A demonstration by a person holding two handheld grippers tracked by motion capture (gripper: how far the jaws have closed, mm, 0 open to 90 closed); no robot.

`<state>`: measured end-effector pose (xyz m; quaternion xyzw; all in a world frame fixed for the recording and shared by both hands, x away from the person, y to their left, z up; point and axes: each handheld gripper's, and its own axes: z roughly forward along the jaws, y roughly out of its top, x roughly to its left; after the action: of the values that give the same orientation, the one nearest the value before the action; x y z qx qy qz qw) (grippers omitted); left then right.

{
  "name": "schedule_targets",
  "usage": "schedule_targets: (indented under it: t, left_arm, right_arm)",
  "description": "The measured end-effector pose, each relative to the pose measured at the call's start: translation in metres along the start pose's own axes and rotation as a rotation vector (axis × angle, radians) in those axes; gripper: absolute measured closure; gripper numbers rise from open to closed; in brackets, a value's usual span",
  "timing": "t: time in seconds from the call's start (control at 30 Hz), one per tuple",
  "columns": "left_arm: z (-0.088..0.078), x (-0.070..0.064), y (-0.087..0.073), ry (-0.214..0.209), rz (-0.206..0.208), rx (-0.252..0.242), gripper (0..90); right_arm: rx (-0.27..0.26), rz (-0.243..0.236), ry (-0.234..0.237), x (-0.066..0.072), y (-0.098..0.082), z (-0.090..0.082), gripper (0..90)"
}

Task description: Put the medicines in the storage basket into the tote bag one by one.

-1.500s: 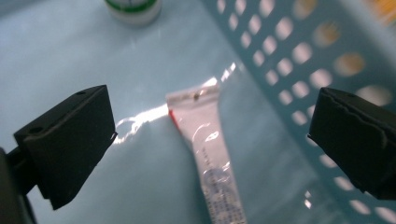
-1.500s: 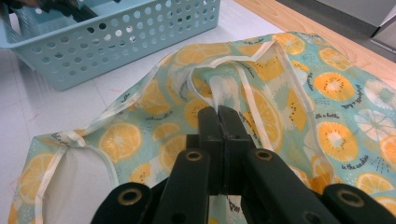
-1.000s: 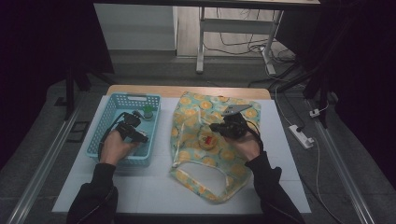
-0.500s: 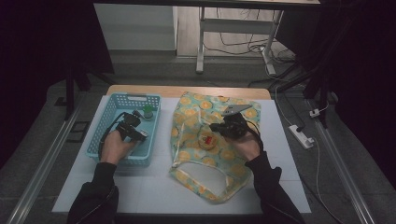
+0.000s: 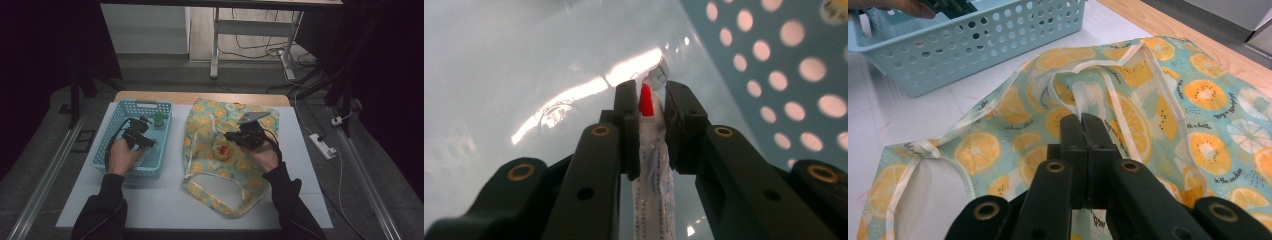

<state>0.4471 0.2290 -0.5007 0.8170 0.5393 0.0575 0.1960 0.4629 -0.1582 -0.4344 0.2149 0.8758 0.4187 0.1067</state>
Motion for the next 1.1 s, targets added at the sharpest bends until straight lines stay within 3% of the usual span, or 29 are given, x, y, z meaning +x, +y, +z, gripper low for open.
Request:
schedule_targets:
  t: [0.13,0.2,0.27,0.4,0.5,0.63,0.8,0.9,1.0,1.1]
  left_arm:
    - [0.002,-0.001,0.0,0.008,0.011,0.01,73.0]
    - [0.005,-0.002,0.001,0.02,0.013,0.028,58.0]
    - [0.007,-0.003,0.001,0.042,0.018,0.046,48.6]
    - [0.013,-0.003,0.002,0.055,0.009,0.11,38.2]
    - [0.013,-0.001,0.002,0.047,-0.004,0.112,40.8]
    - [0.011,0.0,0.001,0.029,0.009,0.108,68.1]
    - [0.01,0.0,0.002,0.028,0.011,0.108,70.3]
    - [0.01,-0.003,0.003,0.062,0.007,0.103,71.1]
    - [0.007,-0.003,0.004,0.083,0.017,0.075,72.0]
    - [-0.002,-0.004,0.004,0.086,0.022,0.012,73.4]
  right_arm:
    - [-0.001,0.002,0.0,0.0,0.0,0.0,90.0]
    - [-0.001,-0.001,-0.001,0.0,0.0,0.0,90.0]
    - [-0.001,-0.001,0.0,0.0,0.0,0.0,90.0]
    - [-0.002,-0.002,0.0,0.0,0.0,0.0,90.0]
    - [-0.001,-0.001,0.0,0.0,0.0,0.0,90.0]
    - [-0.001,-0.002,0.0,0.0,0.0,0.0,90.0]
    - [-0.001,-0.004,0.0,0.001,0.0,0.0,90.0]
    - [-0.001,-0.003,0.0,0.001,0.001,0.0,90.0]
    - [-0.002,-0.003,0.0,0.0,0.001,0.0,90.0]
    - [-0.006,-0.001,-0.003,0.0,0.001,-0.001,90.0]
